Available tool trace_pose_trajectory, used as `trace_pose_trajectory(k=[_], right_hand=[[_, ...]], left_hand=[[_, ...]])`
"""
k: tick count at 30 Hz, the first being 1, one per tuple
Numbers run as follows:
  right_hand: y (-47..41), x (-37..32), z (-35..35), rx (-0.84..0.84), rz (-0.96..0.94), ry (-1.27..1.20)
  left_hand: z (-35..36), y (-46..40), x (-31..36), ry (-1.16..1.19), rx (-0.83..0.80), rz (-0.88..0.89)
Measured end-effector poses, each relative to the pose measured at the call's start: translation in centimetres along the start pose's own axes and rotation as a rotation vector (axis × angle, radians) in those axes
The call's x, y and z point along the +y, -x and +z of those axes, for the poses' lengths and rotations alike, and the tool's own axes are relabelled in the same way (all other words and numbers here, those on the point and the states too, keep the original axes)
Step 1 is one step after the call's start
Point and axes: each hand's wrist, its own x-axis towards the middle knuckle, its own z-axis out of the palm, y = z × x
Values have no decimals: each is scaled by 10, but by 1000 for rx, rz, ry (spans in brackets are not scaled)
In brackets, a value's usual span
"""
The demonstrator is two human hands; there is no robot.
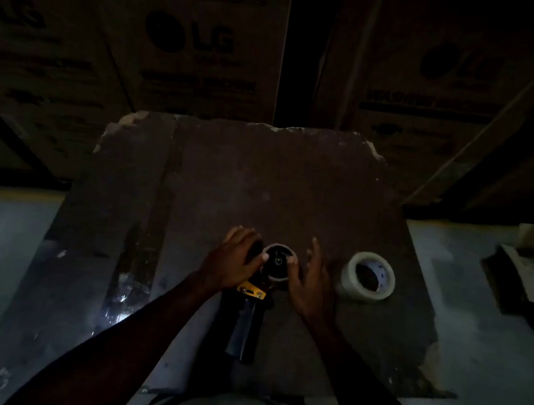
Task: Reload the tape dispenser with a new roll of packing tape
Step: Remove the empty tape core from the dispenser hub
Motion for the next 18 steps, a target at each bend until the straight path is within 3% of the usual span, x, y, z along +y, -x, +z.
trace_pose_trajectory(k=[5, 8, 13, 18], right_hand=[[-11, 7, 4, -63, 47, 5], [-18, 13, 7, -59, -25, 30], [-30, 42, 26, -129, 12, -108], [-27, 34, 24, -82, 66, -220]], left_hand=[[8, -25, -5, -150, -115, 31], [13, -33, -10, -230, -187, 52], [8, -39, -4, -247, -284, 37], [-3, -55, 3, -170, -448, -39]])
